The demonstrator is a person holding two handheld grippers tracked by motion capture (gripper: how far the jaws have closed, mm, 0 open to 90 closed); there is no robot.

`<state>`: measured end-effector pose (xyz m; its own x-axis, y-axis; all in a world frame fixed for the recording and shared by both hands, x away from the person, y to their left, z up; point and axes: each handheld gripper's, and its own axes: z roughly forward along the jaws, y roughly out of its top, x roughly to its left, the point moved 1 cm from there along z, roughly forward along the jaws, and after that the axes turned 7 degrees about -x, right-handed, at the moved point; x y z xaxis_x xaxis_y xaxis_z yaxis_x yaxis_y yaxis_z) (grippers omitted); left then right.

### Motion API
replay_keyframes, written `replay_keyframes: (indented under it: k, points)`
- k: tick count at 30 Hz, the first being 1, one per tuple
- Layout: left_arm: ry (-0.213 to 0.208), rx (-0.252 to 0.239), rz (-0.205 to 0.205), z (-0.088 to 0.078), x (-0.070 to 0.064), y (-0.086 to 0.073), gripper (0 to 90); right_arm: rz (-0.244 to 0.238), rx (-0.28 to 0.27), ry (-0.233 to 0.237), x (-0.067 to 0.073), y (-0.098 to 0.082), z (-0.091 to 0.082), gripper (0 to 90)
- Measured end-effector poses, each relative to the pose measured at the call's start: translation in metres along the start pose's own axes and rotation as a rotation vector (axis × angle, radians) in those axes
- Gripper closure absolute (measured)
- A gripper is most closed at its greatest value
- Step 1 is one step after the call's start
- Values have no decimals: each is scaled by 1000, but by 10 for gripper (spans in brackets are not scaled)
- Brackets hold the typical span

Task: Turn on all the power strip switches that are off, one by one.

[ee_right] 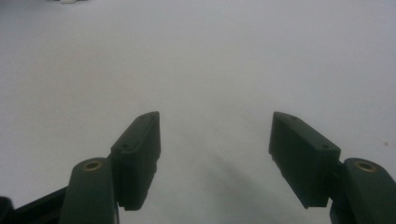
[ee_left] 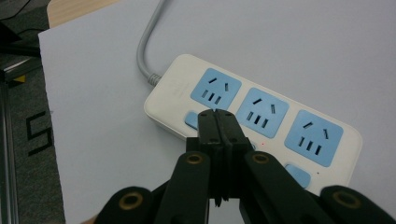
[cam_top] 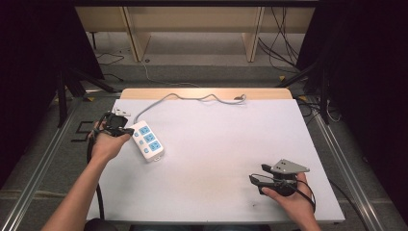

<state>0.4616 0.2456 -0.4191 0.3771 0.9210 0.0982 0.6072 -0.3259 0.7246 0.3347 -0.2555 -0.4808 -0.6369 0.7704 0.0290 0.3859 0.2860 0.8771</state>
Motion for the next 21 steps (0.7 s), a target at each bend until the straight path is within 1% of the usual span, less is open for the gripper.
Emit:
replay_keyframes:
  k: [6,8,21]
  points:
    - [11,12,8,4,2,3,898,1,-1,0,0,0,0,350]
    - [15,10,5,6,3,5,898,1,-1,0,0,0,0,350]
    - [26,53,26,18,6,10,897,1,-1,1,0,0,0,350]
